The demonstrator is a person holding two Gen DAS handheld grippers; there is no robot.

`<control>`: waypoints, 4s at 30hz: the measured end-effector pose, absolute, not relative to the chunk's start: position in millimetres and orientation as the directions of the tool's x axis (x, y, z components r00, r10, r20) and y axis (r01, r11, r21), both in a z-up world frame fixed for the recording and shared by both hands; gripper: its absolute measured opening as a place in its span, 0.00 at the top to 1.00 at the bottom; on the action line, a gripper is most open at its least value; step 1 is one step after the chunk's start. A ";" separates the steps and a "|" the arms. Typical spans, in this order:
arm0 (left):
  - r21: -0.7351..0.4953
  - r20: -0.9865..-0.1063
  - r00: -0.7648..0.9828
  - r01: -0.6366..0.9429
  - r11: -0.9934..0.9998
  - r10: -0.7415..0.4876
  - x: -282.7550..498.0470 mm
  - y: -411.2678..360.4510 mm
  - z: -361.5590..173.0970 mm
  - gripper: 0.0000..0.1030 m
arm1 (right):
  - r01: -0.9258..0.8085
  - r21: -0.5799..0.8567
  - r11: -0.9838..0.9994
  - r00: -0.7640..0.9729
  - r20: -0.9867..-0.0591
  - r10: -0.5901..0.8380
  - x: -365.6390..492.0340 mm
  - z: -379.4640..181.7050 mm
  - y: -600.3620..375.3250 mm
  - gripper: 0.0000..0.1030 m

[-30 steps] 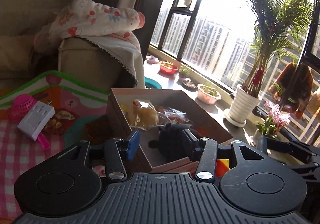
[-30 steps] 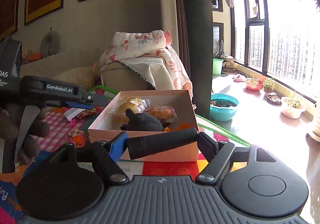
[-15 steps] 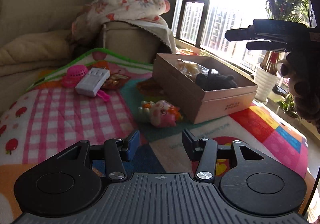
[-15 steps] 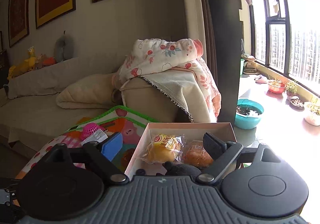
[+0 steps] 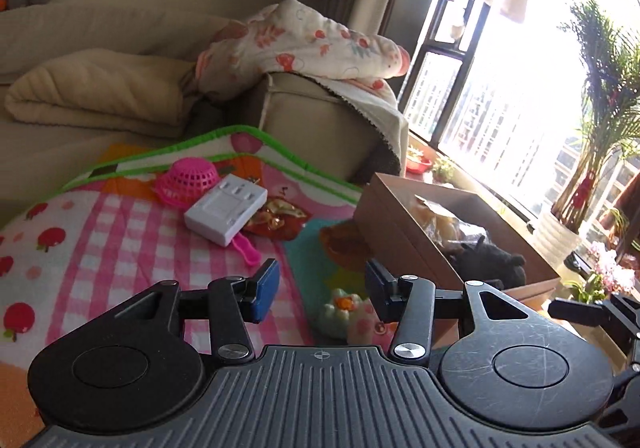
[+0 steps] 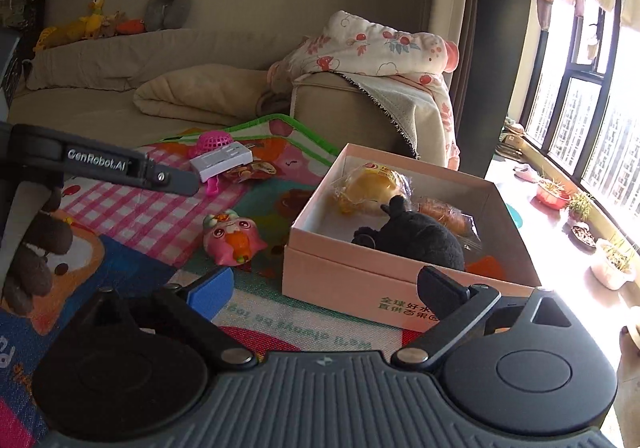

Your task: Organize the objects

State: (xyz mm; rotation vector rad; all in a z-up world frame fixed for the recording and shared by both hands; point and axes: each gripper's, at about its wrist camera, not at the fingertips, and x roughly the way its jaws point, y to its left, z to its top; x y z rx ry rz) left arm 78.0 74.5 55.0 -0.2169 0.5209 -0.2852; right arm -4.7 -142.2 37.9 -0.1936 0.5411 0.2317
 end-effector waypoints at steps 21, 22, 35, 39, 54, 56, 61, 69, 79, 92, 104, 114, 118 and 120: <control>0.021 -0.572 0.805 0.207 0.978 -0.159 209.2 70.9 24.2 0.47 | -0.290 -0.025 0.957 0.784 -0.580 0.222 -1.5 8.7 -141.6 0.00; 0.012 -0.573 0.805 0.198 0.980 -0.155 208.2 71.2 24.4 0.47 | -0.289 -0.025 0.957 0.784 -0.580 0.222 -1.5 8.5 -141.7 0.00; -0.063 -0.620 0.740 0.285 0.957 -0.261 91.3 99.8 32.2 0.90 | -0.280 -0.041 0.959 0.782 -0.590 0.203 0.8 7.5 -138.9 0.00; -0.009 -0.566 0.783 0.309 0.951 -0.260 76.9 98.9 31.7 0.90 | -0.281 -0.070 0.957 0.783 -0.593 0.187 0.1 6.8 -134.7 0.00; -0.009 -0.685 0.607 0.546 0.838 -0.403 87.0 46.4 18.4 0.38 | -0.276 -0.027 0.961 0.795 -0.569 0.212 -2.8 8.9 -142.5 0.00; 0.009 -0.696 0.595 0.565 0.825 -0.401 86.2 40.3 18.9 0.35 | -0.274 -0.020 0.962 0.797 -0.565 0.215 -3.2 9.2 -143.5 0.00; -0.014 -0.699 0.576 0.581 0.814 -0.423 91.8 47.1 31.3 0.37 | -0.268 -0.007 0.963 0.807 -0.549 0.220 -5.5 10.8 -146.3 0.00; 0.161 -0.575 0.786 0.382 0.910 -0.228 140.2 66.5 52.9 0.39 | -0.270 0.004 0.963 0.809 -0.541 0.229 -6.5 11.4 -146.4 0.00; 0.139 -0.640 0.748 0.338 0.931 -0.176 191.6 68.2 22.1 0.38 | -0.275 0.012 0.962 0.804 -0.545 0.236 -6.0 11.3 -147.2 0.00; -0.149 -0.556 0.795 0.193 0.970 -0.243 103.4 125.4 27.3 0.49 | -0.329 -0.060 0.942 0.807 -0.536 0.248 10.3 42.2 -121.5 0.00; -0.304 -0.481 0.854 0.050 0.951 -0.199 48.5 165.8 17.1 0.49 | -0.413 0.061 0.909 0.635 -0.695 0.336 209.6 78.5 9.1 0.00; -0.355 -0.496 0.832 0.066 0.932 -0.248 46.6 168.9 9.5 0.49 | -0.333 0.069 0.940 0.546 -0.799 0.252 294.7 21.7 60.5 0.20; -0.362 -0.498 0.830 0.065 0.930 -0.252 45.4 168.5 9.1 0.49 | -0.354 0.054 0.934 0.550 -0.795 0.255 280.0 33.7 54.4 0.40; -0.361 -0.498 0.829 0.066 0.930 -0.253 45.3 168.0 9.3 0.49 | -0.379 0.003 0.926 0.579 -0.779 0.240 263.4 44.4 47.0 0.41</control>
